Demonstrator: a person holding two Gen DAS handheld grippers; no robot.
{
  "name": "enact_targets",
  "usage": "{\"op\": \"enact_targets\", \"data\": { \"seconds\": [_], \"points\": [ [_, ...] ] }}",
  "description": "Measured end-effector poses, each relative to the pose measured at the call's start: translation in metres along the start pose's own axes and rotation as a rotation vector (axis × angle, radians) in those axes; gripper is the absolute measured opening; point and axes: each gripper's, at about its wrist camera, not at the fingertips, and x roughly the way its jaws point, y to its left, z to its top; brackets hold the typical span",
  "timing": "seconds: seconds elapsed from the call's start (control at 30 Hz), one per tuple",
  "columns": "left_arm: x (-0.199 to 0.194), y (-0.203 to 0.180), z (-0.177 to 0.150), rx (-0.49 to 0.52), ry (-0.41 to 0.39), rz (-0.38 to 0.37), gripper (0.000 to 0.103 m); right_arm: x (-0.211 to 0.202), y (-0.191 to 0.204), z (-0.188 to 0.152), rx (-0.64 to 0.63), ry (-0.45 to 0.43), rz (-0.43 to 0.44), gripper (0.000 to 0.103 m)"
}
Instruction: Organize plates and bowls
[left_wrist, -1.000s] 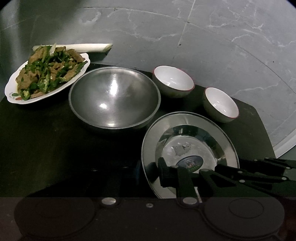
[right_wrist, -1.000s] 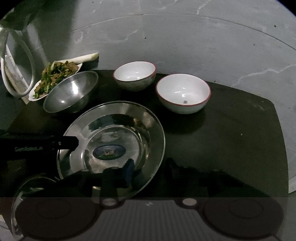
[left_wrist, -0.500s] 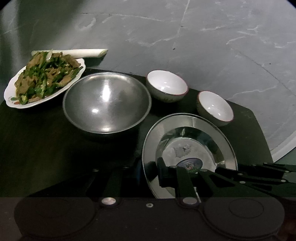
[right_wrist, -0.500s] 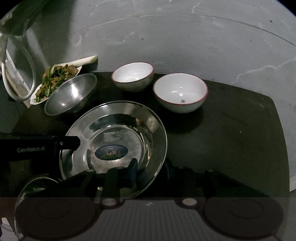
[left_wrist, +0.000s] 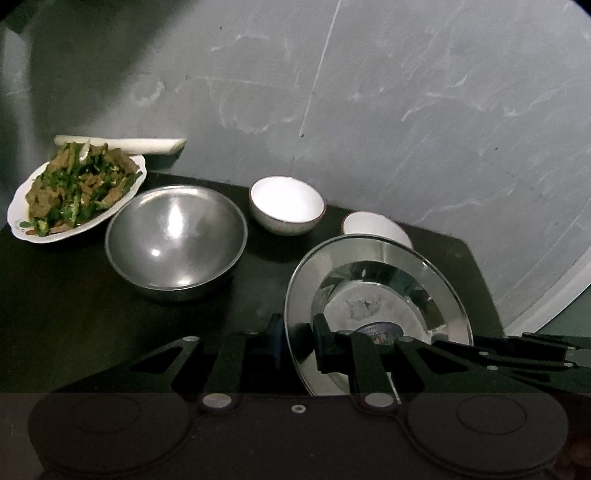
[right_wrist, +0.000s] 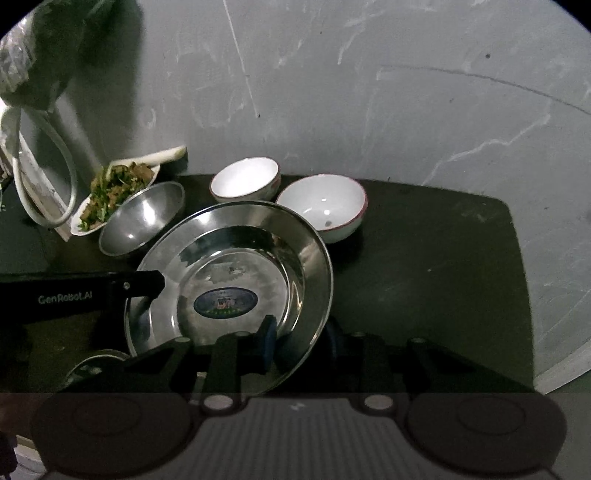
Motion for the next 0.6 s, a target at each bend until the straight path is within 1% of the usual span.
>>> {"op": "enact_targets", "data": {
  "seconds": [0.2, 0.33, 0.6],
  "points": [
    [-0.033, -0.014, -0.009, -0.016, -0.051, 0.018, 0.017, -0.027, -0.002, -0.003, -0.041, -0.035, 0.037, 0.031],
    [-0.052, -0.017, -0.018, -0.040, -0.071, 0.039, 0.017, -0.044, 0.000, -0.005, -0.077, -0.049, 0.070, 0.031],
    [-0.083, -0.015, -0.042, -0.098, -0.091, 0.100, 0.017, -0.058, 0.013, -0.014, -0.162, -0.042, 0.142, 0.031]
  ]
}}
